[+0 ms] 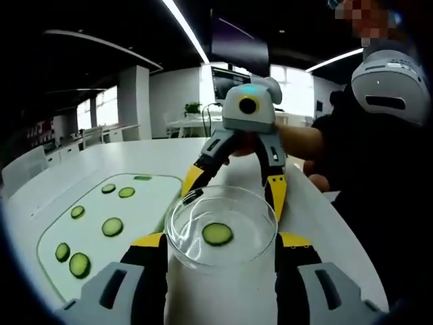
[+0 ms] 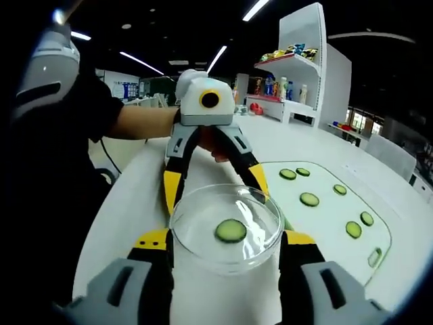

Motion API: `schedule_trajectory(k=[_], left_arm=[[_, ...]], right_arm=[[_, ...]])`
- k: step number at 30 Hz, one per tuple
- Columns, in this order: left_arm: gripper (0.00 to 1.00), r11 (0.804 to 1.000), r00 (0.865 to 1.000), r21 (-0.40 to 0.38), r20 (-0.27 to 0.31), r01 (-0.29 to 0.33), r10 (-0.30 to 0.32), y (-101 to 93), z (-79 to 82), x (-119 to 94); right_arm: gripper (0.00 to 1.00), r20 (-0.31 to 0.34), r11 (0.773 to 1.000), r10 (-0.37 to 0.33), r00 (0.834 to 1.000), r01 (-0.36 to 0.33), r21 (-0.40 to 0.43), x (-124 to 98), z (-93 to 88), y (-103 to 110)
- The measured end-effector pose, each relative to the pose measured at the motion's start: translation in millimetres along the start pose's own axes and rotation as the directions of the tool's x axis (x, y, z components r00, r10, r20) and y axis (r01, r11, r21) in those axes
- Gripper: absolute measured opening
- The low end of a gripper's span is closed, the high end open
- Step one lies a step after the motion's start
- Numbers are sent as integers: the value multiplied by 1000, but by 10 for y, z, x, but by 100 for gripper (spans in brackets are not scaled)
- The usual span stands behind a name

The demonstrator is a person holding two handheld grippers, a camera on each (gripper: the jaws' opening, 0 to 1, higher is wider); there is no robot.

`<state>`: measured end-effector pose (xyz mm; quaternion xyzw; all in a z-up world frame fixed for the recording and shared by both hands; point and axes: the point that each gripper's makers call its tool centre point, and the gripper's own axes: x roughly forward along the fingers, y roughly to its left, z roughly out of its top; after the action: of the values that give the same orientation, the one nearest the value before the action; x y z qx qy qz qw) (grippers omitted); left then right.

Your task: Open the petri dish lid, add cucumber slices into the petri dish, and close the lid

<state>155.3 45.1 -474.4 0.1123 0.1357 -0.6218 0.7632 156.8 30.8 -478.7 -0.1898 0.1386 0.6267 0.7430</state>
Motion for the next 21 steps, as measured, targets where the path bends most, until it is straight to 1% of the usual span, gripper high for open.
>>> schedule_trajectory(k=[6,11,14,21], left_arm=[[63,1000,1000,-13,-2,-1,1,2,-23,13],[63,1000,1000,-19,-17,-1,1,-1,-84,41],[63,1000,1000,-13,-15,-2,2,1,-63,33],[63,1000,1000,-26,-6,0,0,-3,-75,29]], right_arm=[[59,0,1000,6,1000,-6,4,22,-29,-5],[59,-18,1000,13,1000,-13,7,56,-99,-1],[59,-21,1000,14,1000,-14,9,63,-123,-6],[59,-16,999,23,1000,-22,29,80,-131,-7]])
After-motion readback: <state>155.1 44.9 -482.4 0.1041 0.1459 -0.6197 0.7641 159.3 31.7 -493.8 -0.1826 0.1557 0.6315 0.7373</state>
